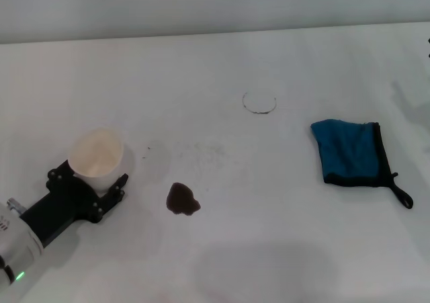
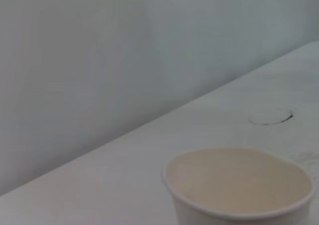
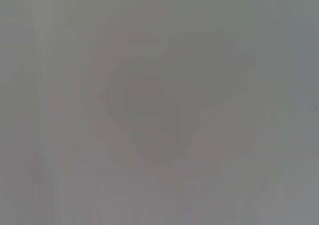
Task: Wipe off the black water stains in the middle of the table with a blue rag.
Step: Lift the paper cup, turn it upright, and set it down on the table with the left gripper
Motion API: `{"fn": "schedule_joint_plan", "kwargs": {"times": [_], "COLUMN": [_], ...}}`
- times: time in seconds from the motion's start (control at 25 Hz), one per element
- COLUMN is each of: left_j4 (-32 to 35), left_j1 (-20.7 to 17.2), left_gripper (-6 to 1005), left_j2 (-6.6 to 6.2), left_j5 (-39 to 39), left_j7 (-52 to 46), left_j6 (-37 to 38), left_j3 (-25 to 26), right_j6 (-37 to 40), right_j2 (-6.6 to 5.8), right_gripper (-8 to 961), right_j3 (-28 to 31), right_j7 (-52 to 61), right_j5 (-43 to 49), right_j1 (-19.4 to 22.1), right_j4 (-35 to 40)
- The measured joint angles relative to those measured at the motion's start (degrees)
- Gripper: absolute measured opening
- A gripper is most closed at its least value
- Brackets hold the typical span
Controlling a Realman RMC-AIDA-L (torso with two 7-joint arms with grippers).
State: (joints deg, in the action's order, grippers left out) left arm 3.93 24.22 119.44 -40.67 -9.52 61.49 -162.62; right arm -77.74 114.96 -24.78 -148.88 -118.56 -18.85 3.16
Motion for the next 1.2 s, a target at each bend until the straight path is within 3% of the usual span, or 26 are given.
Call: {"fn": "schedule_joint_plan", "kwargs": {"times": [0.28, 0.56, 0.88, 1.2], "left_j4": [0.1, 0.4, 0.9, 0.3], "left_j1": [0.2, 0.6, -0.6, -4.8], "left_gripper": [732, 888, 883, 883], "left_j2": [-0.15, -0.25, -0.26, -0.41], "left_j5": [-0.7, -0.7, -0.7, -4.9], "left_j7": [0.6, 0.6, 0.6, 0.6], "left_j6": [-0.1, 0.3, 1.1, 7.2], "left_j3": [1.0, 1.0, 1.1, 1.2], "right_j6": [0.4, 0.6, 0.7, 0.7], "right_j2": [0.00, 0.00, 0.00, 0.00], "right_gripper": [856, 856, 855, 855], "right_j3": [0.1, 0.1, 0.0, -0.3], "right_j7": [0.0, 0.0, 0.0, 0.0], "right_j5": [0.0, -0.1, -0.1, 0.0], "right_j1": [-0.3, -0.5, -0.6, -0.6], "right_j4": [0.2, 0.5, 0.6, 1.5]}}
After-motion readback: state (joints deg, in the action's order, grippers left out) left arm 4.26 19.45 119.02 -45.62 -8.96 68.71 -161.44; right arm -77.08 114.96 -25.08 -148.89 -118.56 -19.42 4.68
